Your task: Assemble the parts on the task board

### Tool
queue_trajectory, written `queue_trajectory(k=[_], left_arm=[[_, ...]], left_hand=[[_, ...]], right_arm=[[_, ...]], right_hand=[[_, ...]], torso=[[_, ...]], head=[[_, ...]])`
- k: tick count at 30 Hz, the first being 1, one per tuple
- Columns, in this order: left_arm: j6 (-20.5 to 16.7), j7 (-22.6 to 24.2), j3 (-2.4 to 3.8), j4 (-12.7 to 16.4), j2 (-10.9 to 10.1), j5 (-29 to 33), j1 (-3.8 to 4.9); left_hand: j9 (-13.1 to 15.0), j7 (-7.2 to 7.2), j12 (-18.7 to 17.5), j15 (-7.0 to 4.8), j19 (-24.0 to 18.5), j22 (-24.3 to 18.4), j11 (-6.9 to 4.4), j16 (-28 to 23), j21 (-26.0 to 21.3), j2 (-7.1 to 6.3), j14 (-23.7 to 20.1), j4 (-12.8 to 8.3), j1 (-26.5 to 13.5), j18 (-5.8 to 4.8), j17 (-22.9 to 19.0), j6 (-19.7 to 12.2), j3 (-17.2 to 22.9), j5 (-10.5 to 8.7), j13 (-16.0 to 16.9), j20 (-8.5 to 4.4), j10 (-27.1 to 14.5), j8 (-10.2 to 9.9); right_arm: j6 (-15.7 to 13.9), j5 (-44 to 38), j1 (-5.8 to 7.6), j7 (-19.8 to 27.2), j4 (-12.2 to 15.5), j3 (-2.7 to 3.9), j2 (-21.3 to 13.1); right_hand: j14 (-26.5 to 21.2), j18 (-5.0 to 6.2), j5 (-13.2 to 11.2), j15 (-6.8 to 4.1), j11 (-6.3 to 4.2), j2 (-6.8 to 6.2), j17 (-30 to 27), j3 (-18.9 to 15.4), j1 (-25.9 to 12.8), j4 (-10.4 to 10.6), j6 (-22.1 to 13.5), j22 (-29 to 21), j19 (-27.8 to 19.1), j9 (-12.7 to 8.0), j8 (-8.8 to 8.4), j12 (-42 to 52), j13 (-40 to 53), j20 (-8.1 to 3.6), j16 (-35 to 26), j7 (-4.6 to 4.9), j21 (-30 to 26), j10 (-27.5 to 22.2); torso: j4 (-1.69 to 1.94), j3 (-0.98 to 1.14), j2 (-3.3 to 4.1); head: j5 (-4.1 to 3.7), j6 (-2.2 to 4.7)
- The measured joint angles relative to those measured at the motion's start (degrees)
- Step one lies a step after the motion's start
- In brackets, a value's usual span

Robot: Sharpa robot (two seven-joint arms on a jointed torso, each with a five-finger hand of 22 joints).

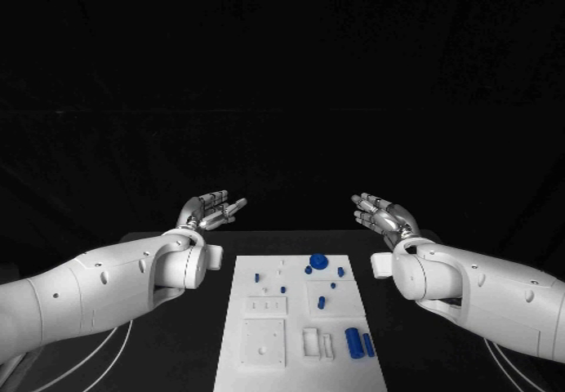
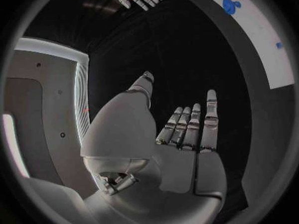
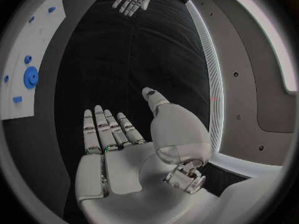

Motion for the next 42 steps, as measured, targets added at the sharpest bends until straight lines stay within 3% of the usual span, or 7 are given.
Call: queue_trajectory(k=[8, 18, 24, 27, 29, 31, 42], left_arm=[[5.8, -4.6, -2.92, -6.2, 1.8, -1.5, 3.39], [8.5, -6.6, -3.01, -5.8, 1.5, -2.3, 3.54], [9.3, -6.9, -2.99, -5.3, 1.1, -2.4, 3.54], [9.7, -6.9, -2.99, -4.8, 0.7, -2.5, 3.54], [10.0, -6.9, -2.99, -4.1, 0.2, -2.6, 3.57], [10.3, -6.9, -2.99, -3.4, -0.3, -2.8, 3.64], [14.6, -6.7, -2.70, 2.1, -3.0, -3.7, 5.36]], left_hand=[[0.1, 0.34, 0.2, 0.25, 1.9, 0.2, 0.37, 0.2, 0.0, -0.46, 1.3, 0.6, 3.0, 0.00, 0.1, 1.3, 0.2, 0.21, 0.1, 0.52, 1.2, 0.2], [0.1, 0.65, 0.2, 0.36, 2.3, 0.1, 0.60, 0.2, 0.0, -0.47, 2.8, 0.2, 3.0, -0.01, 0.2, 1.6, 0.4, 0.21, 0.1, 0.47, 2.0, 0.2], [0.3, 1.12, 0.5, 0.38, 5.5, 0.4, 1.10, 0.9, 0.7, 2.59, 13.0, -4.8, 1.4, 0.90, 0.6, 5.5, 0.7, 0.21, 0.5, 0.10, 9.2, 0.6], [0.8, 1.02, 1.7, 0.41, 10.0, 1.1, 0.94, 2.4, 2.8, 5.56, 24.9, -7.9, 1.1, 0.75, 1.5, 14.7, 0.3, 0.21, 0.8, -2.84, 21.4, 1.9], [1.2, 0.60, 1.8, -0.65, 13.5, 1.7, 0.15, 2.5, 4.7, 7.55, 30.7, -10.3, 1.1, -3.09, 1.5, 23.1, -0.4, 0.21, 1.0, -6.88, 29.0, 2.2], [1.4, -0.08, 1.8, -1.92, 15.6, 2.2, -0.89, 2.9, 6.0, 8.56, 34.2, -11.6, 2.0, -3.73, 1.9, 26.2, 0.1, 0.51, 1.1, -9.10, 33.5, 2.2], [1.4, -1.13, 1.8, -4.35, 16.4, 5.8, -2.87, 1.8, 11.8, 9.67, 39.9, -13.6, 1.4, -6.75, 4.2, 29.6, 2.5, 0.53, 1.1, -12.99, 39.3, 1.5]], right_arm=[[11.8, -3.7, 1.27, -6.9, -6.8, -0.10, 0.8], [17.4, -8.6, 1.54, -10.6, -9.4, -0.12, 1.1], [17.5, -15.7, 1.55, -11.1, -10.7, -0.04, 1.9], [17.4, -21.4, 1.55, -11.1, -11.8, 0.04, 2.6], [17.3, -26.1, 1.55, -11.0, -12.5, 0.17, 3.2], [17.3, -30.5, 1.56, -11.0, -13.0, 0.33, 3.8], [17.4, -59.0, 2.45, -11.4, -13.5, 1.03, 6.6]], right_hand=[[1.5, -0.01, 1.1, 0.70, 0.42, 0.15, 0.1, 0.8, 2.5, -0.3, 1.1, 0.1, 1.0, 0.1, 0.21, 0.1, 0.1, 0.40, 0.2, 0.11, 0.4, 1.2], [10.0, 0.90, -1.6, -0.01, -0.15, -1.64, 0.5, 0.5, 7.5, -5.2, 6.2, 0.7, 9.1, 0.4, 0.49, 0.4, 0.4, -0.19, 0.5, 0.42, 1.2, 7.6], [25.0, 1.81, -3.4, -2.51, -2.06, -2.49, 1.5, 0.5, 10.4, -8.5, 19.4, 1.6, 24.0, 1.3, 1.49, 1.2, 1.2, -2.32, 1.4, 1.89, 3.6, 23.6], [32.2, 1.80, -3.6, -5.17, -3.60, -2.48, 2.4, 1.7, 11.2, -9.9, 28.1, 1.9, 30.5, 1.9, 1.82, 1.2, 1.3, -4.86, 1.8, 1.56, 5.8, 28.9], [37.4, 1.81, -3.6, -7.13, -4.62, -2.47, 3.4, 2.9, 11.2, -11.1, 31.0, 2.2, 35.1, 2.0, 1.83, 1.2, 1.3, -7.00, 2.2, 1.00, 7.5, 31.3], [42.2, 1.80, -3.6, -8.96, -5.53, -2.92, 4.7, 3.6, 11.6, -11.9, 33.2, 2.8, 39.6, 2.2, 2.02, 1.3, 1.3, -8.96, 3.4, 0.47, 9.5, 33.6], [49.7, 1.76, -1.6, -13.32, -8.39, -4.21, 18.9, 4.0, 10.8, -12.9, 39.3, 8.0, 51.5, 1.9, 2.02, 1.4, 1.3, -15.21, 14.8, -1.82, 18.6, 39.3]], torso=[[-0.02, 0.00, -0.01], [-0.03, 0.00, -0.01], [-0.03, 0.02, 0.01], [-0.04, 0.03, 0.05], [-0.07, 0.03, 0.12], [-0.07, 0.03, 0.23], [0.42, -0.22, 2.24]], head=[[0.00, -0.01], [0.57, 0.62], [0.76, 0.78], [0.85, 0.78], [0.92, 0.74], [1.01, 0.75], [1.00, 1.52]])
